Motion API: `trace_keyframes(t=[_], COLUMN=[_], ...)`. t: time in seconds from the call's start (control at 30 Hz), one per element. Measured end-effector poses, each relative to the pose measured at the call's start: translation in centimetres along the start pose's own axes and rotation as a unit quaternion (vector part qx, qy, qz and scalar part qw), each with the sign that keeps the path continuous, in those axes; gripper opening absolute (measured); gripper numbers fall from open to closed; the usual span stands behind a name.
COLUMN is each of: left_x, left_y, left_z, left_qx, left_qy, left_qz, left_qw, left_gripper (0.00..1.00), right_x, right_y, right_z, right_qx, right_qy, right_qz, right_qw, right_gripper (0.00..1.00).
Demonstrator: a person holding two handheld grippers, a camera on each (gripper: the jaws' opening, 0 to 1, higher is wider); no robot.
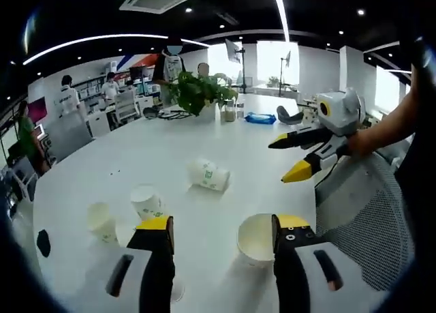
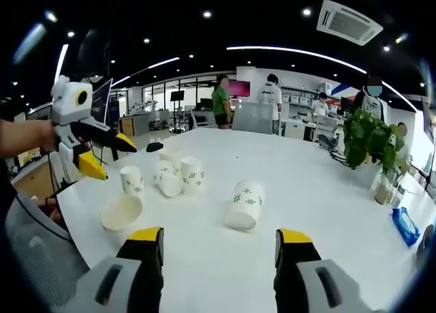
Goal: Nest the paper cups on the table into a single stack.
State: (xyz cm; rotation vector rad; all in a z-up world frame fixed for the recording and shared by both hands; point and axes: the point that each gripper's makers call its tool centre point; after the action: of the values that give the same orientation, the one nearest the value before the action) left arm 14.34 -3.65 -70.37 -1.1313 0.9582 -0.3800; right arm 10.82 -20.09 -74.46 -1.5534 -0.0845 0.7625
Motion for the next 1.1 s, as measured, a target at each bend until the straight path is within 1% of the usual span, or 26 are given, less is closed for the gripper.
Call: trace_keyframes(t=[0.03, 0.07, 0.13, 0.3, 0.4, 0.5, 0.63, 0.7, 0.73, 0.77, 0.87, 0.93, 1.1], left_x=[-0.1, -0.1, -0.1, -0.2, -0.1, -0.1, 0.0, -0.1, -0.1, -0.1, 0.0, 0.1, 0.5], left_y=[0.1, 0.1, 0.4, 0.8, 1.4, 1.7, 3.2, 3.8, 3.9, 4.4, 5.3, 6.2, 7.9], left_z=[0.5, 0.6, 1.9, 3.7, 5.3, 6.2, 8.3, 9.1, 9.2, 9.6, 10.1, 10.3, 10.8], left_qx=[-0.001, -0.002, -0.004, -0.011, -0.023, -0.032, -0.051, -0.061, -0.062, -0.069, -0.074, -0.080, -0.081], left_qy=[-0.005, -0.006, -0.021, -0.050, -0.071, -0.097, -0.123, -0.136, -0.137, -0.144, -0.155, -0.157, -0.165], left_qz=[-0.001, -0.001, -0.004, -0.005, -0.008, -0.007, -0.004, -0.001, -0.001, 0.001, 0.009, 0.020, 0.036], left_qw=[1.0000, 1.0000, 0.9998, 0.9987, 0.9972, 0.9948, 0.9910, 0.9889, 0.9887, 0.9872, 0.9852, 0.9842, 0.9823], left_gripper=[0.57, 0.57, 0.59, 0.63, 0.68, 0.70, 0.72, 0.73, 0.73, 0.72, 0.72, 0.70, 0.68], right_x=[0.0, 0.0, 0.0, -0.1, -0.1, -0.1, 0.0, 0.0, 0.0, 0.0, 0.1, 0.1, 0.1], right_y=[0.0, 0.0, 0.0, -0.1, 0.0, -0.1, -0.1, -0.1, -0.1, 0.0, 0.0, 0.0, 0.1], right_z=[0.0, 0.0, 0.0, 0.0, 0.0, 0.0, 0.0, 0.0, 0.0, 0.0, 0.1, 0.1, 0.2], right_qx=[0.000, 0.000, 0.000, 0.002, 0.004, 0.003, 0.005, 0.006, 0.006, 0.006, 0.006, 0.006, 0.005], right_qy=[0.000, 0.000, 0.000, 0.001, 0.002, 0.001, 0.000, -0.001, -0.001, -0.002, -0.004, -0.005, -0.008], right_qz=[0.001, 0.000, 0.000, -0.001, 0.000, -0.001, -0.002, -0.002, -0.002, -0.002, -0.002, 0.000, 0.003], right_qw=[1.0000, 1.0000, 1.0000, 1.0000, 1.0000, 1.0000, 1.0000, 1.0000, 1.0000, 1.0000, 1.0000, 1.0000, 1.0000], right_gripper=[0.66, 0.66, 0.66, 0.66, 0.66, 0.66, 0.67, 0.67, 0.67, 0.67, 0.68, 0.68, 0.67])
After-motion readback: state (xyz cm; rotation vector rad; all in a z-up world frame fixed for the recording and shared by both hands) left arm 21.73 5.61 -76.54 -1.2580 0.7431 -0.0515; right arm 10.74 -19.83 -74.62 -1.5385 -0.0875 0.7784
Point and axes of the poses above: the point that each gripper's makers call its tool centre point, and the gripper's own axes: x roughly forward along the fingers, z roughly to its left, y roughly out of its underside, and after that the axes turned 11 degrees about -y, right-handed
